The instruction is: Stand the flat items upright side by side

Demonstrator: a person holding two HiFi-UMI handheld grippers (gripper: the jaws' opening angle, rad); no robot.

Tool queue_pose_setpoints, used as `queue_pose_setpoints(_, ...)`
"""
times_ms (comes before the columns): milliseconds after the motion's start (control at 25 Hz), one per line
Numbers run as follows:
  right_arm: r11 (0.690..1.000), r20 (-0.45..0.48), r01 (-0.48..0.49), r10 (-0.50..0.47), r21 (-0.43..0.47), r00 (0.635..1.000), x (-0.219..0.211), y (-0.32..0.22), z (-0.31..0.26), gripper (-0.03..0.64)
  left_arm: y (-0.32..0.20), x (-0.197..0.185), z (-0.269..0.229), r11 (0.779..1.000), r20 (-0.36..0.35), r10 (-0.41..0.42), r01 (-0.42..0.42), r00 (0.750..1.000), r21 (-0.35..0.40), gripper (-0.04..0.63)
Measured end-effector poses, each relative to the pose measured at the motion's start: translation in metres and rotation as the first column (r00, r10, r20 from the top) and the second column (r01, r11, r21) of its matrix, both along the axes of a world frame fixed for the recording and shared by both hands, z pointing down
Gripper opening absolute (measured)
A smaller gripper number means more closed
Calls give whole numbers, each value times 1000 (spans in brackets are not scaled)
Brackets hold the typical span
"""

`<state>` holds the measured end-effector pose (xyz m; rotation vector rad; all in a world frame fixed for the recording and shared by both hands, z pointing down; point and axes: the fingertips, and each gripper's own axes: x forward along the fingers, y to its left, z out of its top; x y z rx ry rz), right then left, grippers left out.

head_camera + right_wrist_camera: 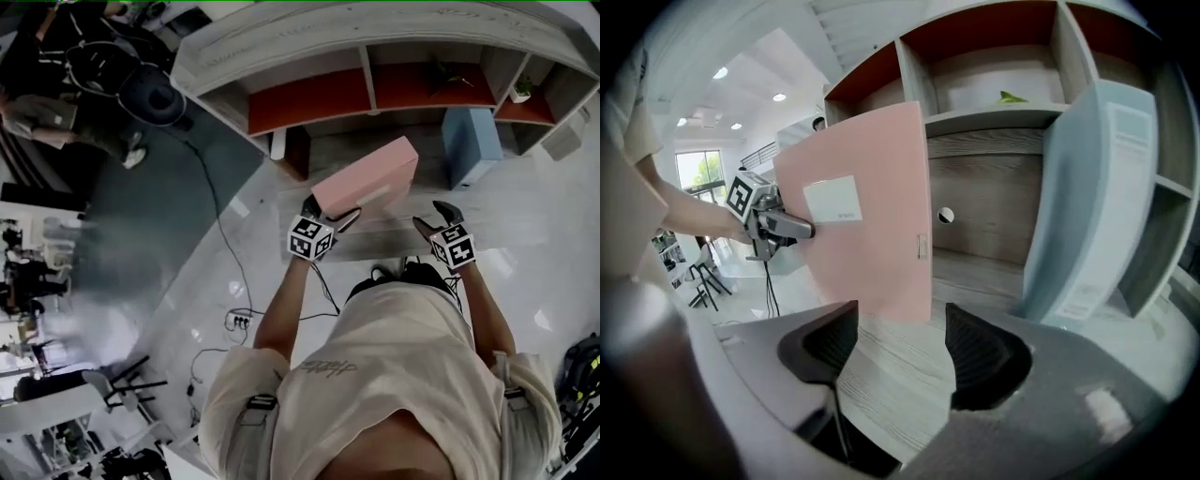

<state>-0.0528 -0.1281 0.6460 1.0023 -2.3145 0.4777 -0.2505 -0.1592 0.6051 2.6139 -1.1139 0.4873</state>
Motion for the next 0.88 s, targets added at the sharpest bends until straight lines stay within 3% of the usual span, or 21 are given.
queue_pose_setpoints(40, 1000, -1, -19, 19, -7, 1000, 6, 7, 2, 287, 2, 2, -1, 1000, 12, -2, 1, 1000, 21, 413)
queue_pose_setpoints(280, 992, -31, -123, 121, -36, 992, 43, 35, 13, 282, 10, 13, -3, 991, 31, -100, 97, 994, 90, 391)
queue_pose_setpoints(440, 986, -23, -164, 164, -29, 986, 53, 42, 10, 278, 14, 23, -2, 984, 47, -169, 166, 984, 63, 385)
queue_pose_setpoints(600, 979, 69, -204, 202, 19, 977, 58, 44, -6, 278, 18, 37, 0, 968, 56, -249, 248, 967, 26, 380)
queue_pose_setpoints(720, 977, 117, -206, 199, 56, 973, 64, 42, -19, 278, 17, 53, 2, 961, 58, -275, 275, 960, 11, 380)
queue_pose_setpoints(880, 978, 110, -186, 176, 93, 978, 78, 33, -26, 278, 13, 74, 2, 947, 71, -321, 322, 944, -1, 377)
